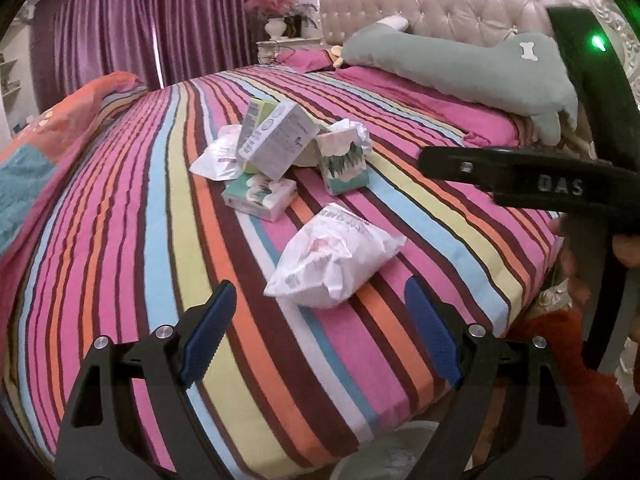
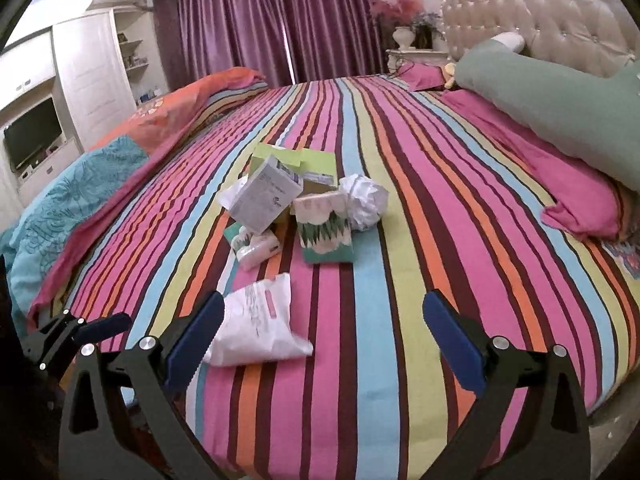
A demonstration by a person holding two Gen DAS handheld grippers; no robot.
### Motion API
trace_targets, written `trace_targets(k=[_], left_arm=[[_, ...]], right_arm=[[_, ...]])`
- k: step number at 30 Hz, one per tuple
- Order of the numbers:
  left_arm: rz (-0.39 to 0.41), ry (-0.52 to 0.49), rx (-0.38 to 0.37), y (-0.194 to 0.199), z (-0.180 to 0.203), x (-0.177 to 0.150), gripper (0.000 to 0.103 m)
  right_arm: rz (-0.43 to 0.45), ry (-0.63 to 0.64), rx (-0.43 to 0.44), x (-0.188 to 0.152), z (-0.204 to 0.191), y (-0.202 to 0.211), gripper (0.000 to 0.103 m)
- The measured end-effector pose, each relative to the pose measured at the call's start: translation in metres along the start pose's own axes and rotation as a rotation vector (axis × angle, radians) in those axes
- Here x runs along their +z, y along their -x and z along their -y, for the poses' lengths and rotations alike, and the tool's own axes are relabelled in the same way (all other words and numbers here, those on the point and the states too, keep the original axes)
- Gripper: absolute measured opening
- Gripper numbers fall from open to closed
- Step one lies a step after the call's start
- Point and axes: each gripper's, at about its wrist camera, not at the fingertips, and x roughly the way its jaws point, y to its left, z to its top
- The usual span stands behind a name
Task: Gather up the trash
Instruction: 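Grasp the white plastic bag with the left tool while the right tool grasps the tissue pack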
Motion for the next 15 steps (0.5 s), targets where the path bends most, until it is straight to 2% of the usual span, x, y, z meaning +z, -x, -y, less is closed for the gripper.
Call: trace_targets(k=[9,15], left_arm=[[-0.045,-0.086,-0.03,-0.039,0.008,0.017,0.084],[-0.065,-0.082,-0.054,-0.059,0.011,0.023,0.084]], right_arm=[[-0.045,0.043,0.007,0.026,-0.001,-0.046,0.095],[-0.083,0.044,-0.012,0.031,0.003,-0.077,0.095]])
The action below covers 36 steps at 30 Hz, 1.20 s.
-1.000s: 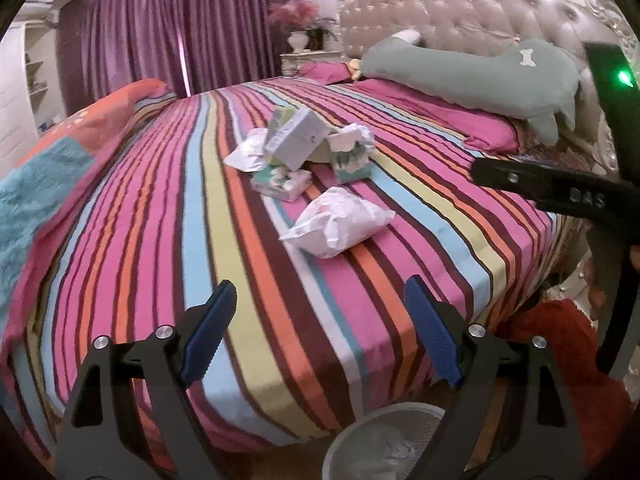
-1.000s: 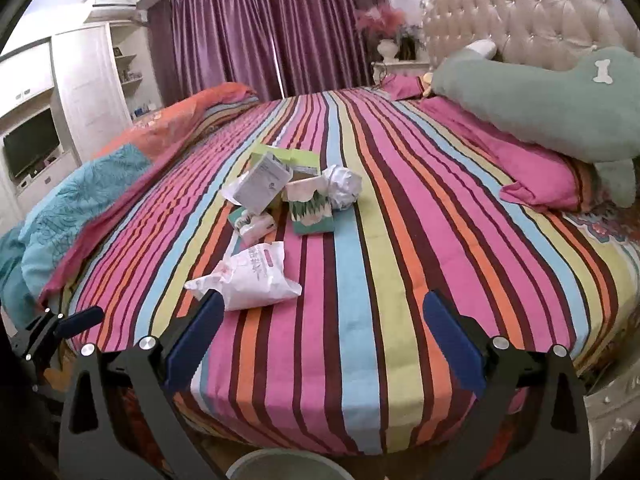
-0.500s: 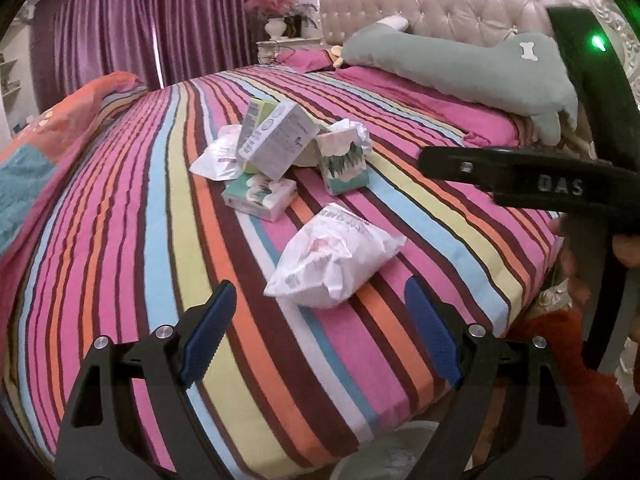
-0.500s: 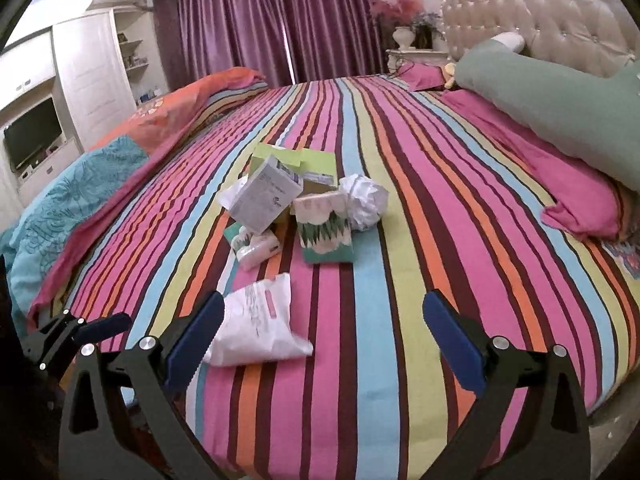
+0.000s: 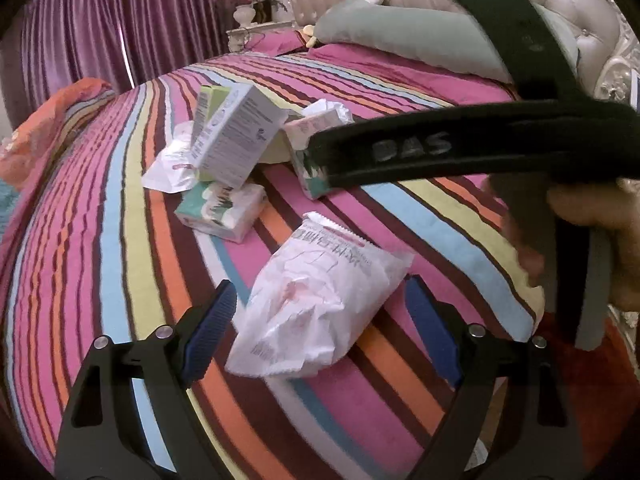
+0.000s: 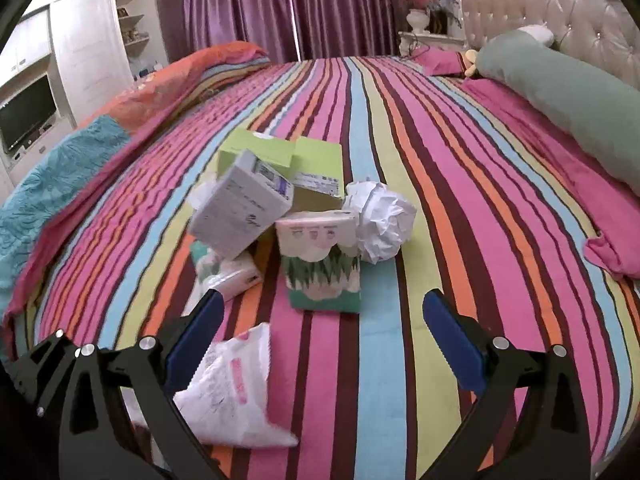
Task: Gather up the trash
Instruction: 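Grasp the white plastic bag with the left tool while the right tool grasps the tissue pack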
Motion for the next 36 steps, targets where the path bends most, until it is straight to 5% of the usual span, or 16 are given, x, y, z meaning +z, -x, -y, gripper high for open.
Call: trace_targets(k=[18,28,36], left_arm=[[-0.03,0.01,-0.018,-0.043,-0.003,0.016,0.084],[-0.047,0.07,-0.023,-0.04,0.001,0.012,0.066],[-0.01,0.157,0.013,-0.011,-0.007,0.001,0.064]], right_arm=[[-0.1,-0.025,0.002,0.019,0.006,-0.06,0.092],[-0.089,-0.099,-0.012,0.012,0.025,-0.053,0.05],[-0.077,-0.138,0.001,0.001,0.038,-0.031,0.048]])
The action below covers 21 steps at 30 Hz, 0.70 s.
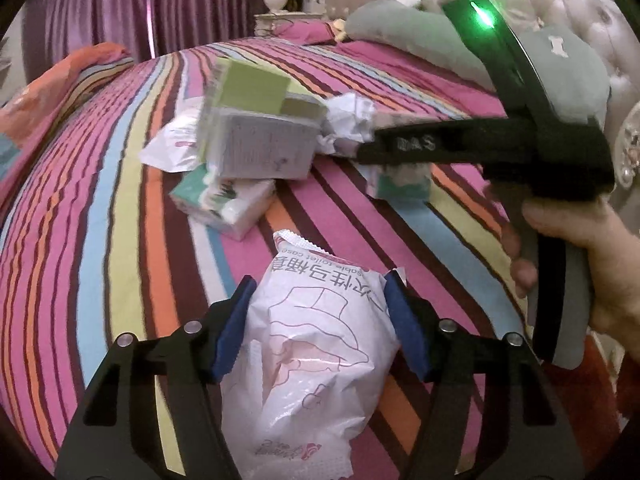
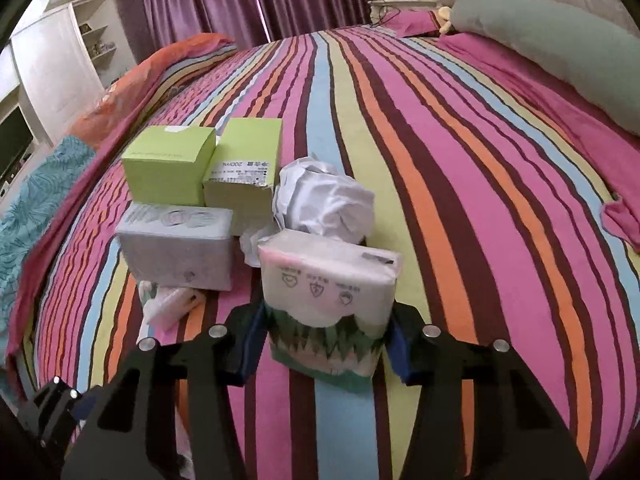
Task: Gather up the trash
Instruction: 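Grasp the white plastic bag with the left tool while the right tool grasps the tissue pack, then carry the bag and tissue pack down over the wastebasket with both tools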
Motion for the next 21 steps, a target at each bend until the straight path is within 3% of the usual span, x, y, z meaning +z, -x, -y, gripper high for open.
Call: trace_targets(k=[9,21], left_arm=[[0.025,0.074,0.01,0.031,-0.017,-0.002,0.064],[0.025,0.168,0.032,0.066,-0.028,-0.031,0.064]], right_arm=[[0.019,-0.031,0.047,-0.011,0.005,0.027,0.048],[0.027,-0.084,0.062,-0.044,0.018,0.066,0.048]])
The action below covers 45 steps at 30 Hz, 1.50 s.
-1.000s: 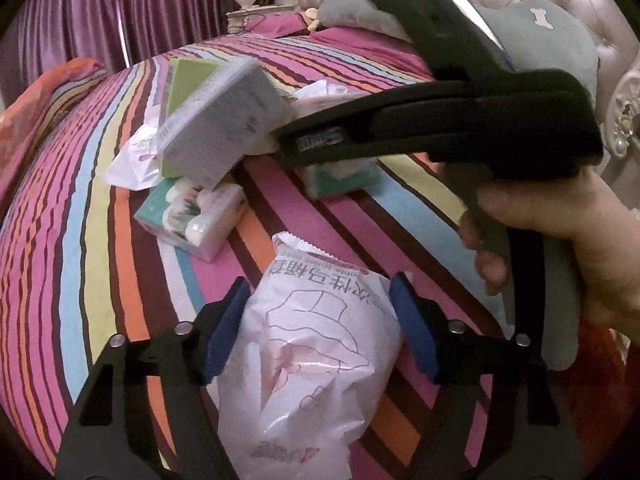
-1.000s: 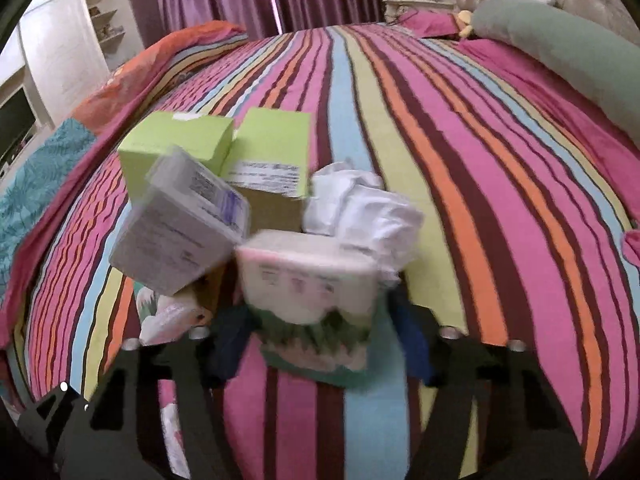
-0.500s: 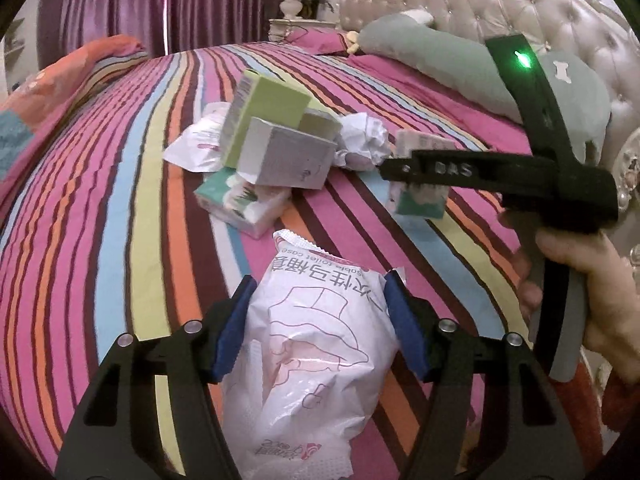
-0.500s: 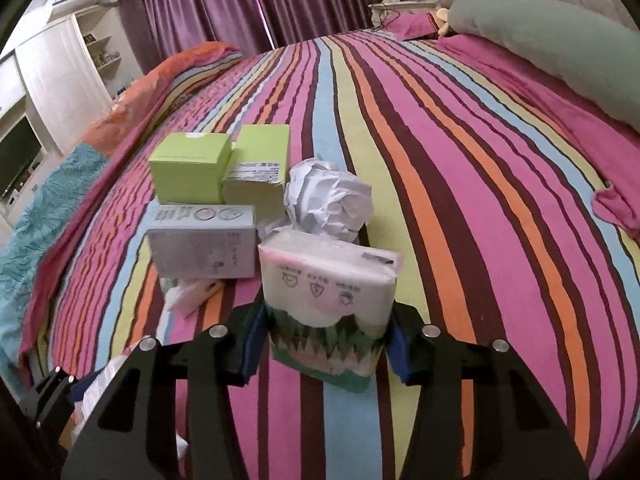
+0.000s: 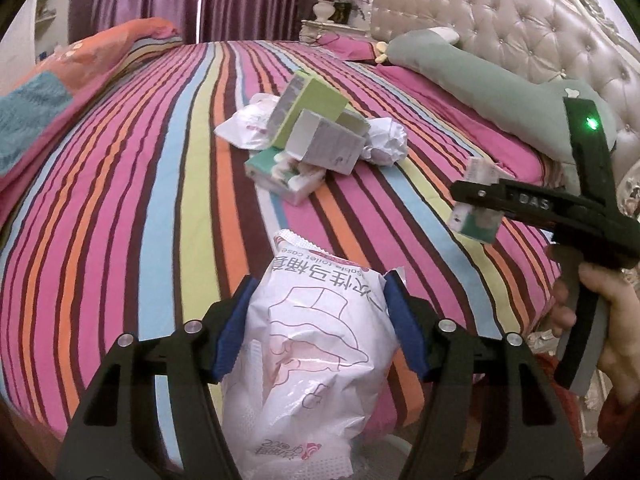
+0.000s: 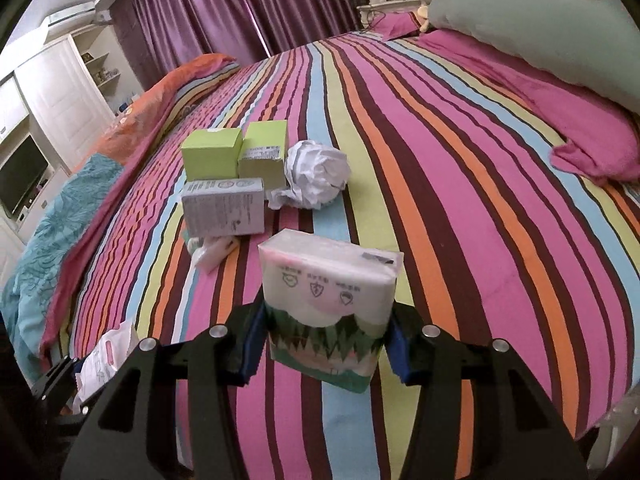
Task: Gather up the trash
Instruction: 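Carry the bag and tissue pack down over the wastebasket with both tools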
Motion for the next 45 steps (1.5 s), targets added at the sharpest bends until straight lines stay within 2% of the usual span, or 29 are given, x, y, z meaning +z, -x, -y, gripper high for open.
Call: trace_targets(k=[13,25,29,36,45], left_arm=[[-0.009,0.045,0.028,0.038,-0.01,-0.034,0.064],[-0.047,0.019,0.031,0.071,0.004,-0.079,0.064],[-0.116,0.063,-0.004,0.069,0.005,-0.109,0.064],[-0.237,0.074,-0.05,0.043,0.016,-0.147,0.064],[-0.48,0.089,-0.075,-0.007,0.028,-0.189,0.064]], right_arm=[[0.003,-0.037,0.047,-0.04,-0.001,0.047,0.048],[-0.06,-0.004,0.093,-0.108,-0.026,0.08,0.048],[-0.121,-0.053,0.111,-0.136,-0.023,0.08,0.048],[-0.257,-0.139,0.112,-0.184,-0.01,0.062,0.048],[-0.523,-0.246,0.078,-0.236,0.005,0.015,0.048]])
